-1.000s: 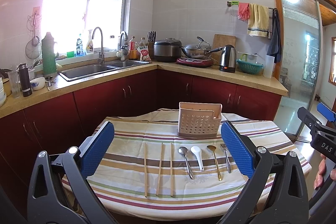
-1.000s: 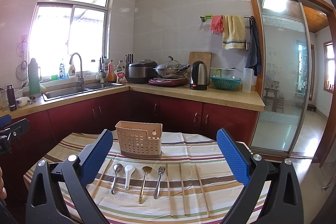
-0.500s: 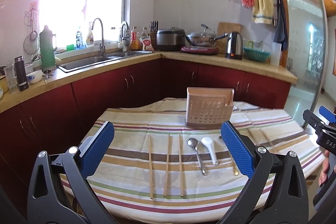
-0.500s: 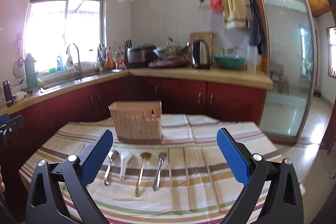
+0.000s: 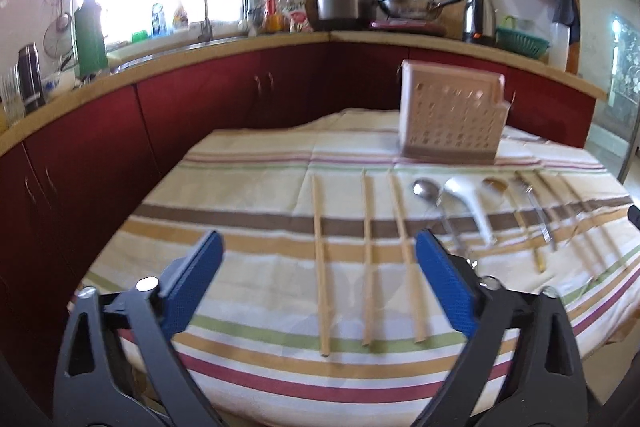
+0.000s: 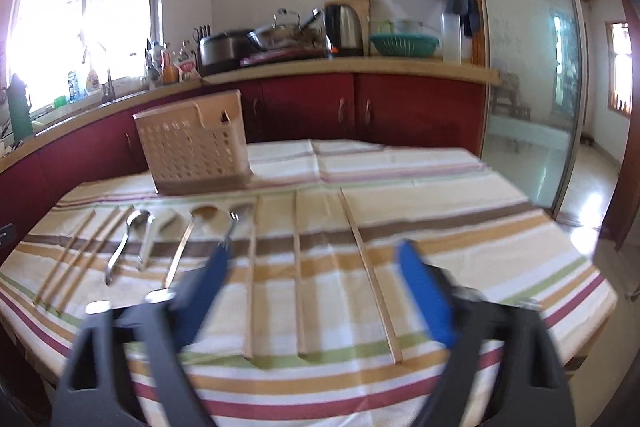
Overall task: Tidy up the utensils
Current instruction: 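Lower the left gripper toward a wooden chopstick while the right gripper lowers toward another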
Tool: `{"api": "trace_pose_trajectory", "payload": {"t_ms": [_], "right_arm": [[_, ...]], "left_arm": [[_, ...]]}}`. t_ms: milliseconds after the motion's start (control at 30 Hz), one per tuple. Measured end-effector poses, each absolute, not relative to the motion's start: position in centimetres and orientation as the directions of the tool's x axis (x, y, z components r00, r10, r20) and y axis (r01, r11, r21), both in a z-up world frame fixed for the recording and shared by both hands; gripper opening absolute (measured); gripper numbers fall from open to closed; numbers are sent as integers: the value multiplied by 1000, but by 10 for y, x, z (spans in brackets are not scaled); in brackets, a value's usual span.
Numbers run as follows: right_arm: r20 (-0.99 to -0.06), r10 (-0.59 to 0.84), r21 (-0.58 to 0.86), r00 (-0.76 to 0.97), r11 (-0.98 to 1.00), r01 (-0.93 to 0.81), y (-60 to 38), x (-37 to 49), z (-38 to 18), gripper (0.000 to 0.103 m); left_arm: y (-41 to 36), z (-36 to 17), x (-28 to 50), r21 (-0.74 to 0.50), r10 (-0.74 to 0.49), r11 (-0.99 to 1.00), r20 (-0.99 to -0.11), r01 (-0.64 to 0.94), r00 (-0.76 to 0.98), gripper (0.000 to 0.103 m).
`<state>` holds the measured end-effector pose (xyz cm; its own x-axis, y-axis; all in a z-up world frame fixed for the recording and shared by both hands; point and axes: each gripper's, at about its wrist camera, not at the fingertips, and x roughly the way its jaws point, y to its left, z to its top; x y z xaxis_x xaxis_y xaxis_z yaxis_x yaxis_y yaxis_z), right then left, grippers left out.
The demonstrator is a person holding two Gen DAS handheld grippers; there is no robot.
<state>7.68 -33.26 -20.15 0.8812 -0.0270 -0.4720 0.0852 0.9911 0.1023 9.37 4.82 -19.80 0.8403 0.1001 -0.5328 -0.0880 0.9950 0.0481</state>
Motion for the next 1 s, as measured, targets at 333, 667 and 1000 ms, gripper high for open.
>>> {"api": "trace_pose_trajectory", "payload": {"t_ms": [333,667,1000], "right_arm": [[-542,-22,129,840,986,109,-352,88,-236,43],[-591,-56,133,805,977,166,-370,82,-256,34],[-589,-72,134,805,974,185,-374,69,-262,27]], "left_arm": [[60,-237,101,65,131,991,-604,-116,786,67],[62,-249,102,47,122,992,-631,-119,766,62],[67,-258,98,33,116,992,-645,-123,755,55]]}}
